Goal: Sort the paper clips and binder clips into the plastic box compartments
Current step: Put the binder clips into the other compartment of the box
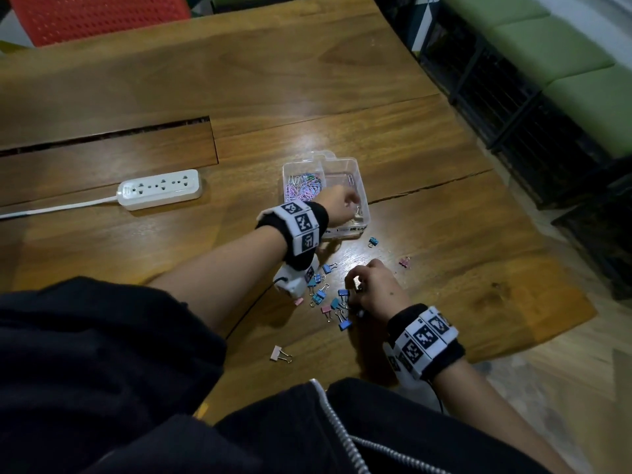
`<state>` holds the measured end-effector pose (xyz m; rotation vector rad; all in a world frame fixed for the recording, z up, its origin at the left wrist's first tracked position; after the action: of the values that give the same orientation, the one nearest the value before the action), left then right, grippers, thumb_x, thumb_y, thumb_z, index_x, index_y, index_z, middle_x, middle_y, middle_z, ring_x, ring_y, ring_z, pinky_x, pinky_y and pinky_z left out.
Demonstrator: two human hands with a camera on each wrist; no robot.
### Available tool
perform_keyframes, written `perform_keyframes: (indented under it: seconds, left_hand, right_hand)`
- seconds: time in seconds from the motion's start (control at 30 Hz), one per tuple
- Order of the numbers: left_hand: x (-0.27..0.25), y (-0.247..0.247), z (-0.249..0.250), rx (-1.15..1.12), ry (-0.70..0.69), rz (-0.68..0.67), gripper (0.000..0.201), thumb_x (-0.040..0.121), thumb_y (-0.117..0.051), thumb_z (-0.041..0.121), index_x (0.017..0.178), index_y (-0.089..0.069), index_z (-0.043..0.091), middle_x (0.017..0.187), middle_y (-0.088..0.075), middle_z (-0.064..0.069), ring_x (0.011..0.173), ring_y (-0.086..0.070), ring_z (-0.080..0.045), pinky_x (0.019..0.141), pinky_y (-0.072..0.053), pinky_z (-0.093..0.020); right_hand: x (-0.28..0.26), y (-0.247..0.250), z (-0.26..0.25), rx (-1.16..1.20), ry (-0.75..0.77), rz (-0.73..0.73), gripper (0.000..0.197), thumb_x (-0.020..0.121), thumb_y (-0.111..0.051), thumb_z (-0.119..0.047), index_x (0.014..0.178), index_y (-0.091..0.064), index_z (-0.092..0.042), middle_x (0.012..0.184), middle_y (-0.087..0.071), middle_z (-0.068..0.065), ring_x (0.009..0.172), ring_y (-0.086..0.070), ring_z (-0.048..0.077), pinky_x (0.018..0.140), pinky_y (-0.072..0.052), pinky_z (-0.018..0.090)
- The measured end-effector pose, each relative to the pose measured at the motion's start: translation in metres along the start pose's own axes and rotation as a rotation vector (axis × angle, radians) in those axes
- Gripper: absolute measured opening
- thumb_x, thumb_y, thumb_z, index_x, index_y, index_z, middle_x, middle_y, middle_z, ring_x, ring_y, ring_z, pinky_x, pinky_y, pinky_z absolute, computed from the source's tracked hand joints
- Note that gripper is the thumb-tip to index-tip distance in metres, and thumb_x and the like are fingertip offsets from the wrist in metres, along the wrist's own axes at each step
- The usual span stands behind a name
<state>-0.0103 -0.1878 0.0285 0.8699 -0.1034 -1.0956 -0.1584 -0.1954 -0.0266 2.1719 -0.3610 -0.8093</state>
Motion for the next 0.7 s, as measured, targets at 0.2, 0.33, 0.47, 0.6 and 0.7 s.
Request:
perform_keyframes:
  seconds: [0.2, 0.33, 0.47, 0.6, 0.7]
  left_hand:
    - [-0.051, -0.018, -0.020, 0.357, -0.154, -0.214, 0.038, 0.086, -0.055, 0.002, 0.123, -0.052, 0.013, 0.126, -0.056, -0.008, 0.105, -0.056, -0.017, 0.086, -0.046, -0.021]
    - [-0.077, -0.043, -0.048, 0.805, -0.145, -0.406, 0.066, 0.087, -0.054, 0.007, 0.144, -0.026, 0.025, 0.152, -0.022, -0.008, 0.132, -0.032, -0.030, 0.104, -0.039, -0.040]
    - [-0.088, -0.053, -0.056, 0.787, -0.184, -0.248, 0.046, 0.092, -0.045, 0.008, 0.137, -0.038, 0.017, 0.143, -0.033, -0.011, 0.127, -0.035, -0.031, 0.099, -0.044, -0.040]
    - [-0.091, -0.051, -0.059, 0.689, -0.181, -0.187, 0.034, 0.093, -0.046, 0.009, 0.126, -0.051, 0.012, 0.125, -0.047, -0.012, 0.112, -0.048, -0.027, 0.094, -0.043, -0.033]
    - [-0.091, -0.046, -0.063, 0.630, -0.131, -0.239, 0.031, 0.090, -0.052, 0.014, 0.121, -0.054, 0.013, 0.123, -0.045, -0.013, 0.108, -0.052, -0.026, 0.094, -0.046, -0.033]
  right_hand:
    - [-0.007, -0.003, -0.010, -0.174, 0.128, 0.024, 0.024, 0.084, -0.053, -0.007, 0.103, -0.064, -0.015, 0.109, -0.050, 0.010, 0.106, -0.045, 0.027, 0.087, -0.044, 0.034]
    - [-0.003, -0.002, -0.014, -0.219, 0.108, -0.009, 0.022, 0.082, -0.054, -0.009, 0.103, -0.063, -0.008, 0.109, -0.051, 0.012, 0.107, -0.046, 0.029, 0.088, -0.044, 0.033]
    - [0.003, 0.002, -0.017, -0.213, 0.071, -0.031, 0.020, 0.080, -0.057, -0.005, 0.098, -0.065, -0.003, 0.107, -0.051, 0.012, 0.102, -0.051, 0.026, 0.081, -0.045, 0.028]
    - [0.006, 0.018, -0.018, 0.022, 0.025, 0.015, 0.010, 0.080, -0.059, -0.001, 0.087, -0.065, -0.004, 0.086, -0.052, 0.002, 0.079, -0.054, 0.014, 0.063, -0.043, 0.018]
    - [0.014, 0.041, -0.023, 0.260, 0.010, 0.037, 0.012, 0.081, -0.058, 0.000, 0.077, -0.058, -0.011, 0.077, -0.053, -0.004, 0.073, -0.053, 0.010, 0.057, -0.044, 0.016]
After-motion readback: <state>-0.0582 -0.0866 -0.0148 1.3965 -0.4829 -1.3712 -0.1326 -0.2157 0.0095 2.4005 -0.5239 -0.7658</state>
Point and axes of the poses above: each hand's wrist, its own x-axis towards the middle knuckle, its own y-axis out of the back of the hand, z = x × y, the point moved 3 cm from there along x, towards the middle knuckle
